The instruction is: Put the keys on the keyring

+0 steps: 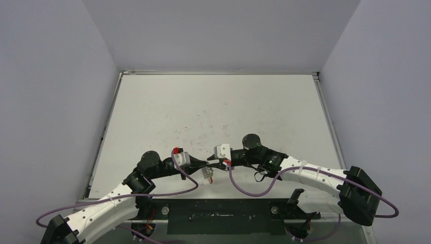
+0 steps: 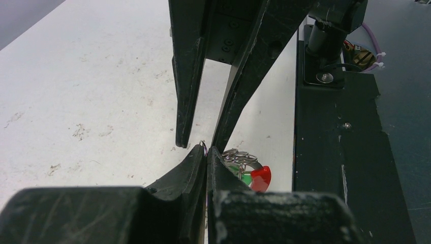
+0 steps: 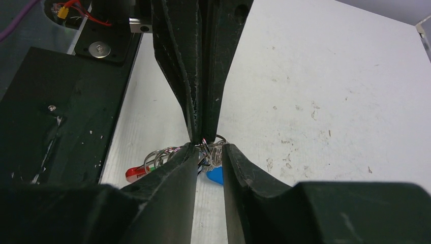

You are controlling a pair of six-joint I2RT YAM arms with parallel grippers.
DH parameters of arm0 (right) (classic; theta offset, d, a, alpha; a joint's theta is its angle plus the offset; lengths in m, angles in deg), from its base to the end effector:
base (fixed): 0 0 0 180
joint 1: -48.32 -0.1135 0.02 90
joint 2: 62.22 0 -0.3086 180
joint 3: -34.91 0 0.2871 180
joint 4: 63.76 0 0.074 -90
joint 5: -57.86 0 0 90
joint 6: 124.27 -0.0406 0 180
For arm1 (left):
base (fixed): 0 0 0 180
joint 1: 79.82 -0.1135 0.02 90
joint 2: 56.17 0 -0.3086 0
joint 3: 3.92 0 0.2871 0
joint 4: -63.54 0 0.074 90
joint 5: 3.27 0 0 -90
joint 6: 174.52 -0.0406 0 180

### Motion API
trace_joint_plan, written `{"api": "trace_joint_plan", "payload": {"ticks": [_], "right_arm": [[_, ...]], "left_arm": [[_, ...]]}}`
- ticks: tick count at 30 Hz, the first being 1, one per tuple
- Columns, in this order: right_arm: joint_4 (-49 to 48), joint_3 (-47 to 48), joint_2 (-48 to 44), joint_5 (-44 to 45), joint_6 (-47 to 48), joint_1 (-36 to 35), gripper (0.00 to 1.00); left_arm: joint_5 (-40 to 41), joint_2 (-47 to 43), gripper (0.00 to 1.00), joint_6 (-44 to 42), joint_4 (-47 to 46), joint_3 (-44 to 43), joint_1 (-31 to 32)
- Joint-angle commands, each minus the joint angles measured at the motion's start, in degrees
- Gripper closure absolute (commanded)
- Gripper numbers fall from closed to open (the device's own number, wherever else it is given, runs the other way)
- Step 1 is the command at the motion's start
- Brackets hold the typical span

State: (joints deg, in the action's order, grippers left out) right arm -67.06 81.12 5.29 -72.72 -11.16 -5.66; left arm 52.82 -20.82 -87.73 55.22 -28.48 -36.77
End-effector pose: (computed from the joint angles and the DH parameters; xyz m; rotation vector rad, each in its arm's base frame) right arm 0.1369 0.2332 0.2619 -1.5586 1.1499 1.0283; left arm 0.0999 -0.1243 0.2337 1.0813 1.3160 -1.0021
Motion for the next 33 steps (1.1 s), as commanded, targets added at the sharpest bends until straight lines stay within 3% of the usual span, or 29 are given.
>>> {"api": "trace_joint_plan", "payload": {"ticks": [1,5,10,13,17,21,29,33], "right_arm": [[-3.6,-0.1,0.9,-2.0,0.5,0.2,0.79],[-2.2,0.5,1.5,-2.0,1.3,0.3,1.0],[0.0,1.3,0.9,-1.2,1.9,0.4,1.0],[6.5,5.0,0.7,0.6,2.4,0.4,1.0],[24.9,13.6,3.3,2.7,5.2,0.1,1.0],[38.4,20.9,6.3,7.2,7.5,-0.9,1.0],[57.0,36.9,13.1,10.7,4.8,-1.6,1.0],[61.7,42.8,16.9,11.8,2.3,-2.2,1.0]], "left_arm": [[-1.3,-0.1,1.0,-0.1,-4.3,-1.1,0.2],[-1.2,0.0,1.0,-0.2,-4.5,-1.1,0.1],[-0.5,-0.3,1.0,-0.3,-4.1,-1.0,0.2],[1.1,-1.3,1.0,-0.9,-2.3,-1.3,0.2],[3.9,-3.7,0.76,-3.5,3.2,-2.4,0.1],[6.0,-5.3,0.67,-5.5,7.9,-3.7,0.2],[7.2,-2.9,0.64,-8.7,10.8,-5.6,0.1],[5.7,-1.1,0.65,-8.3,8.2,-5.8,0.2]]}}
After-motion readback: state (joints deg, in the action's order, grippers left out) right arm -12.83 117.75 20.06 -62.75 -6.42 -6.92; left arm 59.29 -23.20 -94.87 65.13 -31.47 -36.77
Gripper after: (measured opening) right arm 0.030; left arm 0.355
